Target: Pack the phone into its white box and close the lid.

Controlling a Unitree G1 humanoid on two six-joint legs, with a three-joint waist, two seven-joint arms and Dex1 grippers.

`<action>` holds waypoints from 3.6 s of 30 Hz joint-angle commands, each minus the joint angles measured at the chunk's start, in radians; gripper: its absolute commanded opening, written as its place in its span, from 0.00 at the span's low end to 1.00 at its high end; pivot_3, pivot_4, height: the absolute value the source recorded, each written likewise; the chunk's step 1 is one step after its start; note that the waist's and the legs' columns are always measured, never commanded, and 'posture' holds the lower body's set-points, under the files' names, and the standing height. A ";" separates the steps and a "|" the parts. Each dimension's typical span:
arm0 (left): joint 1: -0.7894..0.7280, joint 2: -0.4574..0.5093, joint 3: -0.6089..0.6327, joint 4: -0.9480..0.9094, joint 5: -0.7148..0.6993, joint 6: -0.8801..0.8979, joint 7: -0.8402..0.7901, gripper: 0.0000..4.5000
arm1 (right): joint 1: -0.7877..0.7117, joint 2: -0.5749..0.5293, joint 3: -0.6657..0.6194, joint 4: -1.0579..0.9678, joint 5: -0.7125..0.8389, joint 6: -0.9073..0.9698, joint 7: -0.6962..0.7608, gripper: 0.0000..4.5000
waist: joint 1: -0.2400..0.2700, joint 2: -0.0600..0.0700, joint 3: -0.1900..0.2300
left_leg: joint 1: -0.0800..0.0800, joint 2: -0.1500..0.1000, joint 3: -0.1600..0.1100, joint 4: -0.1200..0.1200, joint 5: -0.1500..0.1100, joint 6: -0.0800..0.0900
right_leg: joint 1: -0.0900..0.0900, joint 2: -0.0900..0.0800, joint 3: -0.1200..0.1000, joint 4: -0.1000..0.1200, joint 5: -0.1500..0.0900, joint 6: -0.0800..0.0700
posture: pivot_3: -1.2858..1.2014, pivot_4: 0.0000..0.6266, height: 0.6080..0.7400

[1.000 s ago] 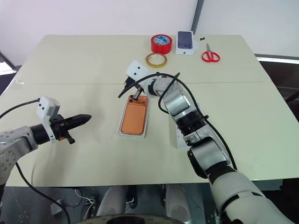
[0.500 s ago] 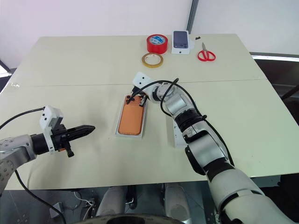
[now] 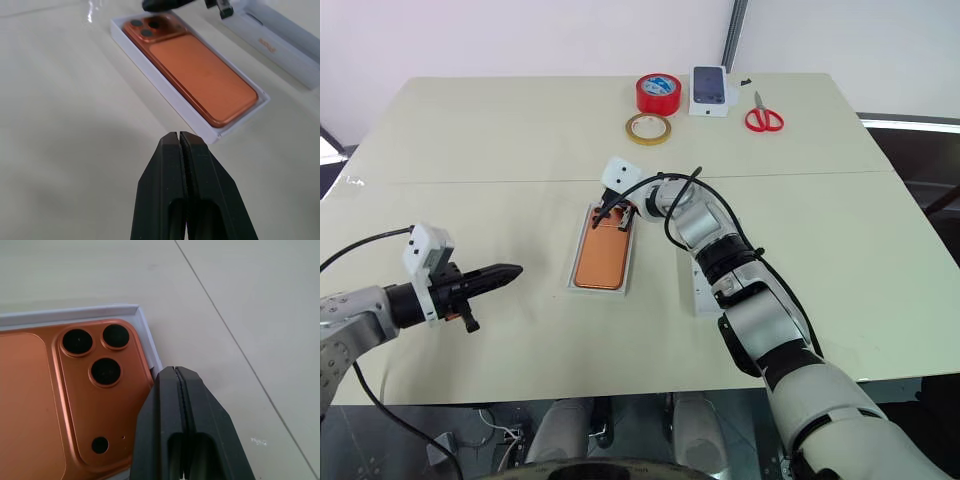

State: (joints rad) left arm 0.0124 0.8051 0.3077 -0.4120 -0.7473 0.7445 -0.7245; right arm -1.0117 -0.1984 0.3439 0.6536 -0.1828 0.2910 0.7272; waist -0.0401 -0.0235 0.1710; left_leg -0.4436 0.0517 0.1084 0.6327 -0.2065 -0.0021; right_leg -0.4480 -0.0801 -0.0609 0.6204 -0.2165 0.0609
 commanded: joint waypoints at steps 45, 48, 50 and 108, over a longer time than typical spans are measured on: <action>-0.654 -0.584 -0.744 0.235 0.334 0.326 0.120 0.02 | 0.589 -0.540 0.046 -1.166 -0.006 0.566 0.242 0.00 | 0.082 -0.001 0.000 | -0.002 -0.005 -0.004 0.020 -0.007 0.011 | 0.009 -0.004 -0.001 0.005 -0.005 0.006 | 0.52 0.24 1.00; -0.669 -0.630 -0.772 0.261 0.343 0.329 0.100 0.02 | 0.639 -0.582 0.019 -1.213 0.000 0.601 0.242 0.00 | 0.081 -0.001 0.000 | -0.002 -0.004 -0.004 0.020 -0.008 0.012 | 0.010 -0.004 -0.001 0.003 -0.005 0.006 | 0.52 0.24 1.00; -0.680 -0.663 -0.781 0.291 0.349 0.332 0.094 0.02 | 0.675 -0.614 -0.005 -1.239 0.003 0.619 0.244 0.00 | 0.082 0.000 -0.001 | -0.001 -0.004 -0.004 0.020 -0.008 0.012 | 0.010 -0.004 -0.001 0.002 -0.005 0.006 | 0.52 0.24 1.00; -0.420 -0.249 -0.510 0.031 0.357 -0.025 -0.175 0.00 | 0.631 -0.817 -0.368 -1.182 0.417 1.113 0.247 0.61 | 0.052 0.001 -0.001 | 0.000 -0.004 -0.004 0.020 -0.010 0.015 | 0.013 -0.006 -0.002 -0.002 -0.004 0.005 | 0.52 0.24 1.00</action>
State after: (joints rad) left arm -0.4228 0.5393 -0.2367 -0.3220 -0.3826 0.7858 -0.8687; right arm -0.3467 -1.0313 0.0042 -0.5299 0.2062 1.3376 1.0029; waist 0.0115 -0.0221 0.1704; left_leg -0.4436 0.0477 0.1049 0.6525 -0.2164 0.0126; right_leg -0.4357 -0.0874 -0.0627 0.6179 -0.2208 0.0661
